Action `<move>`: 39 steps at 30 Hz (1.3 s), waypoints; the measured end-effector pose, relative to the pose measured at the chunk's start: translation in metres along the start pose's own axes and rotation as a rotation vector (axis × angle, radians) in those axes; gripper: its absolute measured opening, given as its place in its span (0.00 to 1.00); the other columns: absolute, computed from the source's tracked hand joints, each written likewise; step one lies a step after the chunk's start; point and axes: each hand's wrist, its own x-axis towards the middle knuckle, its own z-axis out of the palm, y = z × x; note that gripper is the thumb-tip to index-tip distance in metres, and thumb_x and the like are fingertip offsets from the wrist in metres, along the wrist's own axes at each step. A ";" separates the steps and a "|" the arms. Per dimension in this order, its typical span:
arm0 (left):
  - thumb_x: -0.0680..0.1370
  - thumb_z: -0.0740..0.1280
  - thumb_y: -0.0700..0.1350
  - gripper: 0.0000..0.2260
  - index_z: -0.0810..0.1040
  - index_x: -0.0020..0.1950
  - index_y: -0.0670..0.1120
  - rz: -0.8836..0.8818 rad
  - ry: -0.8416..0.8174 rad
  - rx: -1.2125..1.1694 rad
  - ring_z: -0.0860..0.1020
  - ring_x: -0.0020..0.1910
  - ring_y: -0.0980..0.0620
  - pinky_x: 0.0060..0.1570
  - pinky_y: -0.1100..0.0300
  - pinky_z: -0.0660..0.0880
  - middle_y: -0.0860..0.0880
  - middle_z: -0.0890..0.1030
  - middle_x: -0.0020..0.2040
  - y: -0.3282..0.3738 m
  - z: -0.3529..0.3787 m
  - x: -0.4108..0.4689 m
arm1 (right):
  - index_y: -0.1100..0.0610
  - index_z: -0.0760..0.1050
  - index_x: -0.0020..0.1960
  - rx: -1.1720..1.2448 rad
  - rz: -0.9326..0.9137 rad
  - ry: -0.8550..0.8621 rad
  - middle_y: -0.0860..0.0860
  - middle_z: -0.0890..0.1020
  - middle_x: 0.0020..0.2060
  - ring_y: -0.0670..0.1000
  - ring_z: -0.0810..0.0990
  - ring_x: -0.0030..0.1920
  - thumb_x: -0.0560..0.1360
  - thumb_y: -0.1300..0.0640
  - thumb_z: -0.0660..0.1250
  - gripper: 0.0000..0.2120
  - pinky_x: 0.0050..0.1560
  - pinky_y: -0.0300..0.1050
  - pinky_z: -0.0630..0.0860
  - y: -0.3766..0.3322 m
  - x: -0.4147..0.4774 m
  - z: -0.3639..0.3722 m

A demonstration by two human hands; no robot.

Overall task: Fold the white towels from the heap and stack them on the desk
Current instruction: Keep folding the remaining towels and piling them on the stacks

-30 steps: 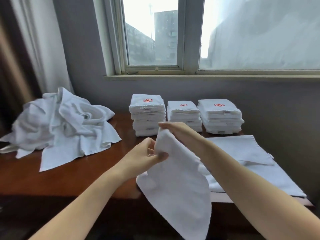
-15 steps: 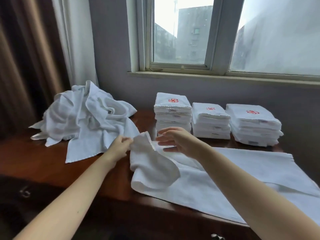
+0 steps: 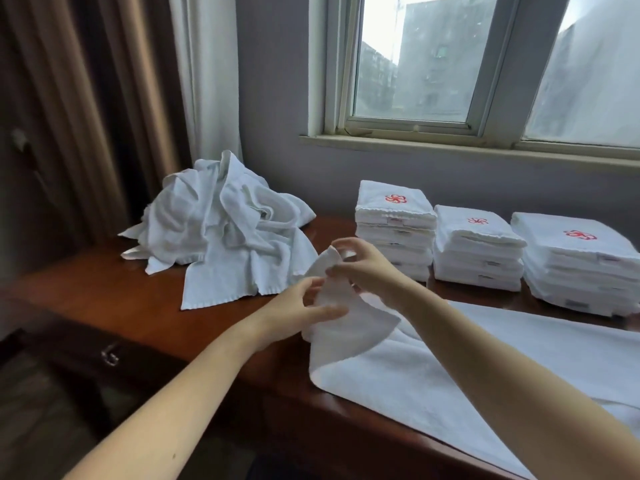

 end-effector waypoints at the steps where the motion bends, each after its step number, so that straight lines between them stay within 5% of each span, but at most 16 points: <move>1: 0.68 0.77 0.57 0.29 0.75 0.66 0.51 0.056 0.062 -0.010 0.80 0.57 0.59 0.58 0.59 0.77 0.55 0.82 0.59 0.005 -0.003 0.000 | 0.55 0.71 0.69 0.146 0.014 -0.012 0.52 0.80 0.45 0.46 0.79 0.34 0.73 0.63 0.73 0.26 0.31 0.37 0.74 -0.014 0.004 0.003; 4: 0.77 0.70 0.41 0.09 0.81 0.55 0.51 0.165 0.334 -0.018 0.84 0.46 0.53 0.47 0.55 0.81 0.50 0.86 0.47 0.021 -0.020 -0.007 | 0.59 0.70 0.68 0.551 0.039 -0.130 0.55 0.84 0.43 0.50 0.83 0.35 0.75 0.66 0.70 0.23 0.36 0.40 0.78 -0.052 0.016 0.015; 7: 0.80 0.65 0.39 0.11 0.79 0.41 0.51 -0.080 0.509 -0.026 0.82 0.35 0.60 0.33 0.72 0.75 0.55 0.82 0.32 0.022 -0.055 -0.004 | 0.58 0.68 0.67 0.665 0.017 -0.272 0.60 0.85 0.49 0.57 0.86 0.49 0.78 0.66 0.65 0.18 0.51 0.51 0.83 -0.074 0.026 0.027; 9: 0.82 0.63 0.43 0.06 0.77 0.48 0.44 -0.293 0.630 0.057 0.79 0.52 0.53 0.56 0.64 0.73 0.49 0.82 0.45 -0.001 -0.073 -0.004 | 0.56 0.71 0.63 0.580 0.003 -0.270 0.59 0.85 0.51 0.57 0.85 0.53 0.79 0.64 0.64 0.14 0.56 0.54 0.81 -0.078 0.033 0.032; 11: 0.83 0.60 0.46 0.12 0.77 0.60 0.39 -0.225 0.746 0.066 0.74 0.63 0.44 0.65 0.54 0.64 0.42 0.78 0.59 -0.022 -0.080 -0.016 | 0.53 0.73 0.59 0.454 0.003 -0.232 0.56 0.86 0.47 0.54 0.85 0.50 0.80 0.62 0.63 0.09 0.56 0.53 0.81 -0.073 0.039 0.035; 12: 0.83 0.58 0.45 0.14 0.76 0.62 0.38 -0.381 0.812 0.134 0.75 0.60 0.44 0.61 0.57 0.67 0.40 0.78 0.58 -0.021 -0.079 -0.015 | 0.52 0.74 0.57 0.370 0.002 -0.214 0.55 0.87 0.45 0.53 0.86 0.49 0.79 0.62 0.63 0.09 0.55 0.52 0.81 -0.068 0.040 0.037; 14: 0.83 0.55 0.38 0.12 0.75 0.60 0.37 -0.338 0.955 -0.034 0.76 0.44 0.49 0.42 0.67 0.73 0.41 0.77 0.46 -0.032 -0.087 -0.011 | 0.53 0.75 0.59 0.167 0.001 -0.174 0.51 0.87 0.42 0.50 0.86 0.47 0.78 0.61 0.64 0.11 0.55 0.49 0.79 -0.054 0.042 0.042; 15: 0.81 0.54 0.34 0.11 0.74 0.58 0.39 -0.238 0.910 -0.150 0.74 0.40 0.48 0.36 0.67 0.71 0.43 0.76 0.44 -0.041 -0.097 -0.017 | 0.55 0.76 0.61 0.071 0.002 -0.146 0.49 0.86 0.41 0.49 0.85 0.46 0.77 0.61 0.66 0.13 0.54 0.47 0.79 -0.046 0.043 0.045; 19: 0.79 0.56 0.34 0.08 0.74 0.52 0.41 0.018 0.979 -0.179 0.75 0.45 0.52 0.41 0.67 0.70 0.51 0.76 0.43 -0.055 -0.117 -0.021 | 0.56 0.78 0.61 -0.208 -0.041 -0.047 0.50 0.83 0.46 0.45 0.79 0.42 0.72 0.60 0.72 0.17 0.43 0.37 0.75 -0.020 0.053 0.053; 21: 0.80 0.60 0.35 0.06 0.76 0.52 0.42 0.063 0.815 -0.109 0.76 0.44 0.55 0.40 0.71 0.71 0.51 0.78 0.44 -0.048 -0.107 -0.014 | 0.54 0.78 0.62 -0.366 -0.040 -0.041 0.51 0.83 0.53 0.47 0.80 0.46 0.71 0.59 0.72 0.18 0.45 0.39 0.74 -0.008 0.058 0.051; 25: 0.78 0.68 0.43 0.12 0.75 0.61 0.51 0.013 0.412 0.261 0.76 0.54 0.55 0.52 0.62 0.73 0.53 0.78 0.55 -0.048 -0.083 0.002 | 0.50 0.73 0.66 -0.753 0.033 -0.134 0.48 0.78 0.59 0.51 0.78 0.58 0.70 0.51 0.72 0.26 0.53 0.43 0.75 0.016 0.060 0.044; 28: 0.78 0.68 0.49 0.23 0.68 0.72 0.55 0.051 0.320 0.622 0.73 0.64 0.54 0.59 0.54 0.74 0.54 0.72 0.67 -0.049 -0.065 0.016 | 0.49 0.77 0.58 -0.903 0.025 -0.088 0.48 0.80 0.54 0.52 0.78 0.53 0.72 0.49 0.68 0.16 0.44 0.43 0.72 0.024 0.061 0.044; 30: 0.78 0.67 0.51 0.24 0.67 0.73 0.57 0.083 0.321 0.753 0.73 0.65 0.52 0.59 0.52 0.74 0.54 0.71 0.69 -0.049 -0.061 0.026 | 0.53 0.78 0.46 -0.920 -0.019 -0.040 0.49 0.81 0.45 0.54 0.79 0.47 0.73 0.51 0.65 0.07 0.38 0.43 0.70 0.020 0.065 0.046; 33: 0.79 0.66 0.52 0.11 0.77 0.62 0.56 0.109 0.426 0.758 0.78 0.56 0.50 0.52 0.53 0.76 0.53 0.77 0.57 -0.047 -0.069 0.039 | 0.55 0.71 0.33 -0.813 -0.032 -0.015 0.49 0.75 0.32 0.53 0.75 0.36 0.73 0.52 0.65 0.12 0.32 0.42 0.66 0.000 0.075 0.045; 36: 0.80 0.65 0.54 0.07 0.80 0.50 0.52 0.087 0.522 0.498 0.79 0.47 0.51 0.47 0.55 0.77 0.54 0.81 0.46 -0.041 -0.089 0.049 | 0.60 0.75 0.35 -0.578 -0.067 0.049 0.50 0.74 0.29 0.49 0.71 0.29 0.72 0.53 0.69 0.12 0.28 0.40 0.65 -0.033 0.086 0.039; 39: 0.80 0.66 0.48 0.08 0.80 0.53 0.44 0.080 0.542 0.170 0.80 0.47 0.50 0.45 0.57 0.75 0.50 0.82 0.46 -0.031 -0.109 0.059 | 0.56 0.79 0.38 -0.326 -0.125 0.074 0.49 0.78 0.31 0.45 0.74 0.27 0.71 0.55 0.72 0.06 0.27 0.35 0.67 -0.065 0.089 0.040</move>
